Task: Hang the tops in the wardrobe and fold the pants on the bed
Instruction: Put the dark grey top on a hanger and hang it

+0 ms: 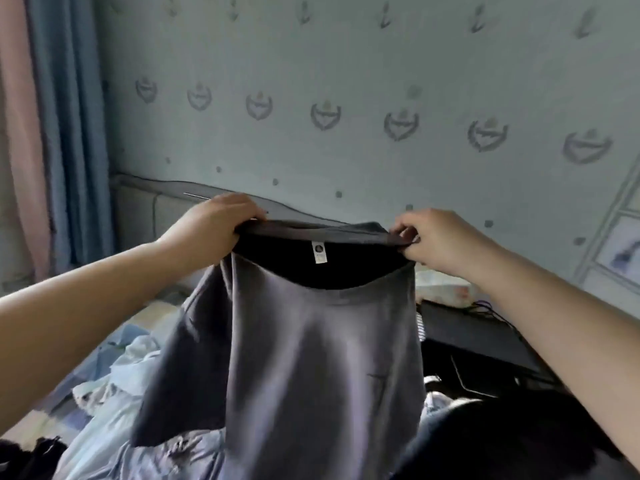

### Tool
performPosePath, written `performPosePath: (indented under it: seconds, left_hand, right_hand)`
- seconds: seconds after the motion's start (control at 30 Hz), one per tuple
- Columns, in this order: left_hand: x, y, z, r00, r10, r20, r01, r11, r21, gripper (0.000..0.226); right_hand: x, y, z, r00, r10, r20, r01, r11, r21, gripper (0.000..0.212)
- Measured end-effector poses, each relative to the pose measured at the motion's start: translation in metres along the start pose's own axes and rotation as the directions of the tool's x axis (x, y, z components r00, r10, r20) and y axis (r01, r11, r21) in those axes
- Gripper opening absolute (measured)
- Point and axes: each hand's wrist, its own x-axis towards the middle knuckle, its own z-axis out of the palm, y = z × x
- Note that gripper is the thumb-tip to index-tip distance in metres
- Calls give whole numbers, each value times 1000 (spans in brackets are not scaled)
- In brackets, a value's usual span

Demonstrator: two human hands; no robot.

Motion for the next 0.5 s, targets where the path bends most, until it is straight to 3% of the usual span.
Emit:
performPosePath:
  seconds: [0.13,0.2,0.3,0.4,0.5]
  left_hand:
    - [36,21,38,985,-151,89,165,968,-189,40]
    - [59,50,62,979,-99,181,141,962,-232,27]
    - [81,93,93,933,-43,356,174,923,-344,12]
    - [95,144,122,818,77,570,363,699,-616,14]
    - [99,192,148,666,276,693,523,490,-698,6]
  right_hand:
    - [-40,41,-38,981,185,62,-175,975,-138,20]
    - [-69,61,-52,948,303,94,-267,923,-277,15]
    - [-112,90,-65,870,474,135,-418,855,-308,11]
    - [-162,116,-74,754,642,138,-615,764,-195,23]
    - [-212,143,-85,626,772,108,-780,621,80,28]
